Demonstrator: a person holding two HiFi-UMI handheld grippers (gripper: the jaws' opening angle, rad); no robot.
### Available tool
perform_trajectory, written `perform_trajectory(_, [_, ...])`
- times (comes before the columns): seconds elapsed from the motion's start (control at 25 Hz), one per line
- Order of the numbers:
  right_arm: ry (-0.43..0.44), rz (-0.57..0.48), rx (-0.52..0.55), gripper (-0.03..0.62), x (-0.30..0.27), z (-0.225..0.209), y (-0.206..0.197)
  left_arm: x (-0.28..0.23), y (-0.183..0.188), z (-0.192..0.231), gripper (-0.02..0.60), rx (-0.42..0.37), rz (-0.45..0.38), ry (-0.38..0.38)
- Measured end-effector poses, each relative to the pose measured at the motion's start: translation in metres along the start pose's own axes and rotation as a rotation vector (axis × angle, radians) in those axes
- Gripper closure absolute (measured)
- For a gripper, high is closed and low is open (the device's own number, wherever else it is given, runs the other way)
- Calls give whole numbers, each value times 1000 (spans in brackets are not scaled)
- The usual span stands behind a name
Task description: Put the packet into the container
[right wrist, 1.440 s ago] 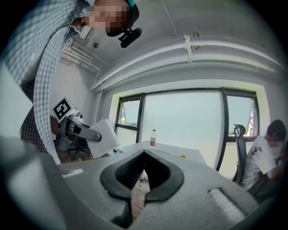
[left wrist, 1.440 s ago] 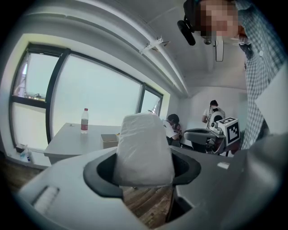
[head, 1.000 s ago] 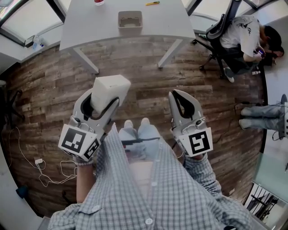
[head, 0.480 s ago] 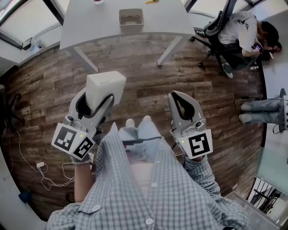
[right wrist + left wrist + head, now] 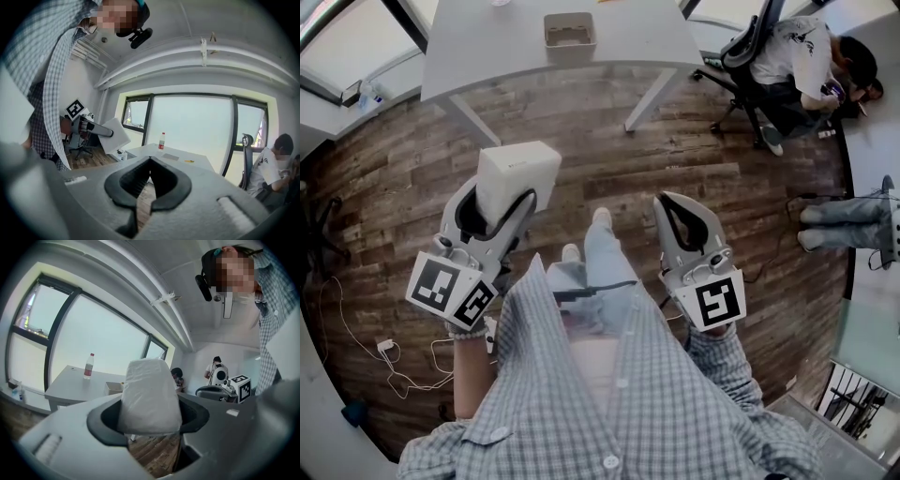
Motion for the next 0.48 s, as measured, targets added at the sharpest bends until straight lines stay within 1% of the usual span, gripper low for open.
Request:
perform_trajectory(0.2, [22, -35, 8, 592, -8, -2, 7, 2, 0, -2, 304, -9, -2, 19])
perform_trajectory(0.36, [61, -53, 5, 592, -12, -4, 9, 1, 2, -1, 304, -15, -12, 45])
perform_trajectory(0.48, [74, -47, 29, 592, -19, -13, 6, -4, 2, 0, 304, -17, -10, 60])
Point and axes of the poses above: the fingertips, and each gripper's own axes: x backward along the fingers, z to its left, y out of its top, the point moved 4 cm from there along x, backward along the fingers, and after that the axes turned 3 degrees about -z, right-handed, at the moved point
